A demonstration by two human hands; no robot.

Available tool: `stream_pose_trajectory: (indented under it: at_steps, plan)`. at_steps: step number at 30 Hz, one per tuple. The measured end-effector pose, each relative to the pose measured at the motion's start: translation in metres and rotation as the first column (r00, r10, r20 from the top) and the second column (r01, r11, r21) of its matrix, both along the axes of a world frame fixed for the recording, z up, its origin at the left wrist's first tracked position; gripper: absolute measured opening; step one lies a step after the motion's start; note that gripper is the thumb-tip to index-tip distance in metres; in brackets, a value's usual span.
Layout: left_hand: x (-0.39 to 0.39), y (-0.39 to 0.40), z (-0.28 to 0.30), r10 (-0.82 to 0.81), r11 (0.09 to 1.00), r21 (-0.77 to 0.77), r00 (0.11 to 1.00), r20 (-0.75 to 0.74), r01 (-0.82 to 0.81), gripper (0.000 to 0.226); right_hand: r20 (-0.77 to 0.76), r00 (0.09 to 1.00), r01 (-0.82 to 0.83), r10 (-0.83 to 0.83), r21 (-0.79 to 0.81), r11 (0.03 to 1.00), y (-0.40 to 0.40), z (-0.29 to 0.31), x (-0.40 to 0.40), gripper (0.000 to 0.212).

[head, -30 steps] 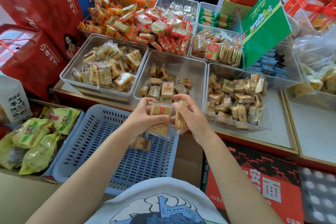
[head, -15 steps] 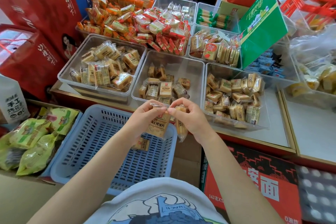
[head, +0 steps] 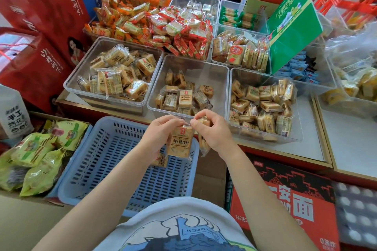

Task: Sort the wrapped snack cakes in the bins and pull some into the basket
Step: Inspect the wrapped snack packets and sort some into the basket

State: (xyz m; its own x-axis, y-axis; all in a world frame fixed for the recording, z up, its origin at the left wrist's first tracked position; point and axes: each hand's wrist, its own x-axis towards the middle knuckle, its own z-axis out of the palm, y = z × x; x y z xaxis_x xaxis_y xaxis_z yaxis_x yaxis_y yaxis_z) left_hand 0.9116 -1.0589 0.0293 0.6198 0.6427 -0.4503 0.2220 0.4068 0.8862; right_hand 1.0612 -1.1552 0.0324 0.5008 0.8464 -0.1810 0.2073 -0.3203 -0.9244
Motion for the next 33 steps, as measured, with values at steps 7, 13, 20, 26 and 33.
stream_pose_trajectory:
  at_steps: [7, 13, 20, 26, 33]
  plan:
    - [-0.002, -0.001, -0.007, 0.100, 0.995, -0.030, 0.995, 0.006, -0.100, 0.021, -0.092, 0.993, -0.085, 0.076, -0.091, 0.992, -0.005, 0.006, 0.005, 0.015]
    - [-0.003, -0.002, -0.005, -0.026, 0.999, 0.028, 0.999, -0.036, 0.027, 0.017, -0.049, 0.999, 0.022, -0.025, -0.059, 0.998, -0.002, 0.004, -0.001, 0.008]
    - [-0.004, 0.001, -0.005, -0.106, 0.991, 0.066, 0.982, -0.158, 0.118, 0.046, -0.083, 0.982, 0.166, -0.169, -0.039, 0.985, -0.006, 0.006, 0.000, 0.005]
    - [-0.006, 0.007, -0.003, 0.227, 0.918, -0.356, 0.967, 0.120, -0.172, 0.022, -0.162, 0.977, 0.111, -0.137, -0.159, 0.981, -0.009, 0.007, -0.001, 0.029]
    - [0.000, -0.003, 0.002, 0.375, 0.800, -0.580, 0.885, 0.277, -0.157, 0.025, -0.275, 0.948, 0.136, -0.160, -0.104, 0.985, 0.001, 0.007, -0.014, 0.024]
